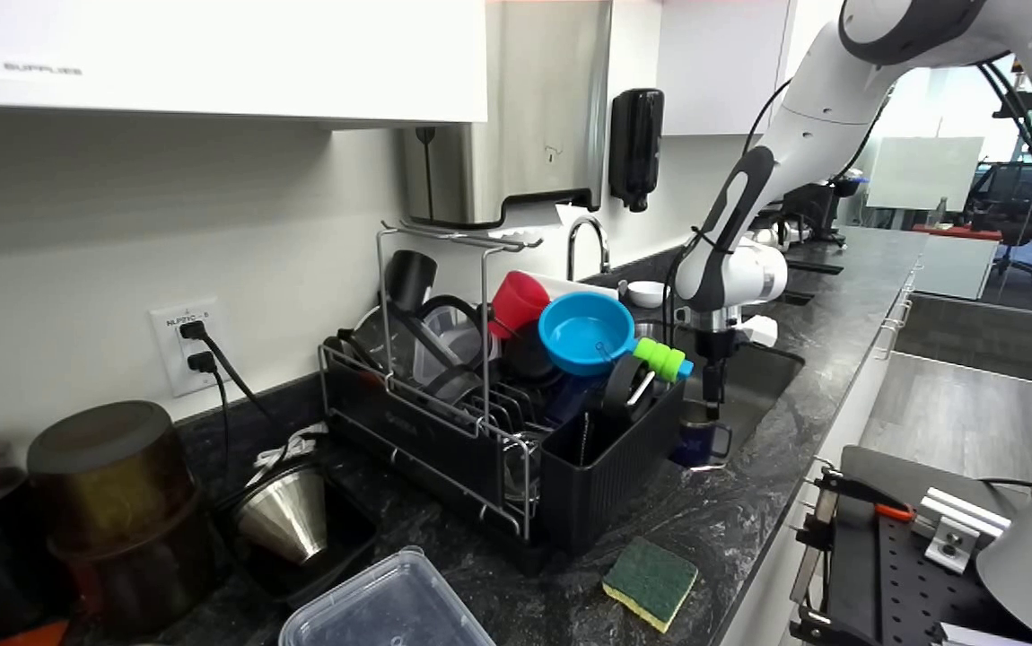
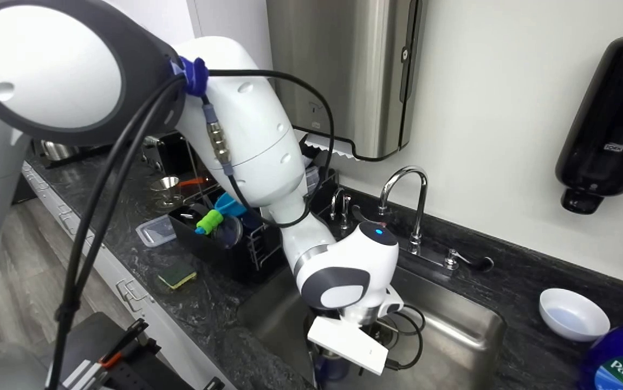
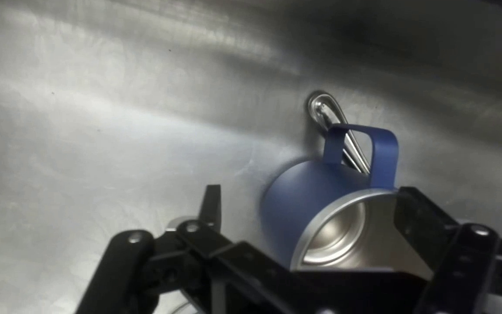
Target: Hang the blue mug in the sink on the washing rack.
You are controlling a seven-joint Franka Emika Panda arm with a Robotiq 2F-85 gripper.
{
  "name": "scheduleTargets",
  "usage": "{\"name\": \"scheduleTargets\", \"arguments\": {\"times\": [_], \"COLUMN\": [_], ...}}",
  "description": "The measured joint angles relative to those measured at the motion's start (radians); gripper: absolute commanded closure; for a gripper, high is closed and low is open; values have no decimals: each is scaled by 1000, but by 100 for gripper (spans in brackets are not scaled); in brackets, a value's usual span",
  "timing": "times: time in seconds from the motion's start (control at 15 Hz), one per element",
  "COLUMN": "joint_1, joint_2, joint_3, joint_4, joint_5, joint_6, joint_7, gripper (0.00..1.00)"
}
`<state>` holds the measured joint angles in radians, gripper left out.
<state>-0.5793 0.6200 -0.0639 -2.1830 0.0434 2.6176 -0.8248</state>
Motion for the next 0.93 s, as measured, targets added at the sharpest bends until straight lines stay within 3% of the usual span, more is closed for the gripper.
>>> {"name": "scheduleTargets", "arguments": {"times": [0.93], "joint_1": [-12], "joint_2": [2], "joint_3": [68], "joint_4": [3], "joint_5": [0], "joint_6": [83], "joint_7": [-78], "gripper": [0]}}
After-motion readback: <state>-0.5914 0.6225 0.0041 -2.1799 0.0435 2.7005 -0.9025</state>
